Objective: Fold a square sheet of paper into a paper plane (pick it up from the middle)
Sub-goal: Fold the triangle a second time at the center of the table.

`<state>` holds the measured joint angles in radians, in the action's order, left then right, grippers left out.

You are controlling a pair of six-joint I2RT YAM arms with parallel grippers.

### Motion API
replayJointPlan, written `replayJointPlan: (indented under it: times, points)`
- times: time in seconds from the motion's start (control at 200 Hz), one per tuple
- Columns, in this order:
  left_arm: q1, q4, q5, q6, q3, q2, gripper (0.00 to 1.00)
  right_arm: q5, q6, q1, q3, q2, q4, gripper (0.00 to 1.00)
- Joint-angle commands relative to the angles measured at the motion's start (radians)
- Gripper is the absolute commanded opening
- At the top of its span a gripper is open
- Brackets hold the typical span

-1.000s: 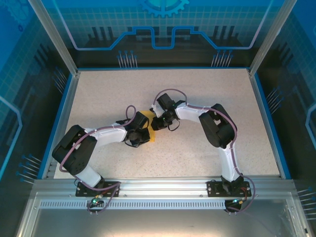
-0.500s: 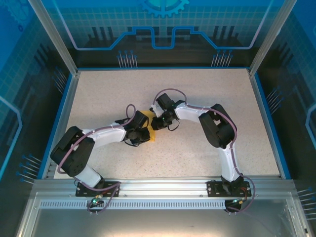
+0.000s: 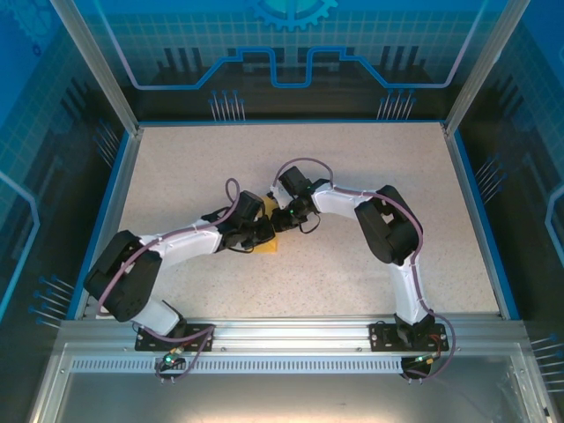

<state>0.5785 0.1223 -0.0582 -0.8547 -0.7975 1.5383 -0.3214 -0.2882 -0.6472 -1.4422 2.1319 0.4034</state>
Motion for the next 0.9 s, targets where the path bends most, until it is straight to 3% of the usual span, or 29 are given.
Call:
replayJointPlan:
  times: [0.0,0.895]
  points:
    - [-0.002,-0.052,-0.019,0.013,0.01,0.028,0.1,0.035,-0.015,0.005,0.002,0.034,0.03,0.11]
    - [-0.003,-0.121,-0.045,-0.009,0.048,0.104,0.08,-0.037,-0.06,0.041,0.014,0.053,0.009,0.11]
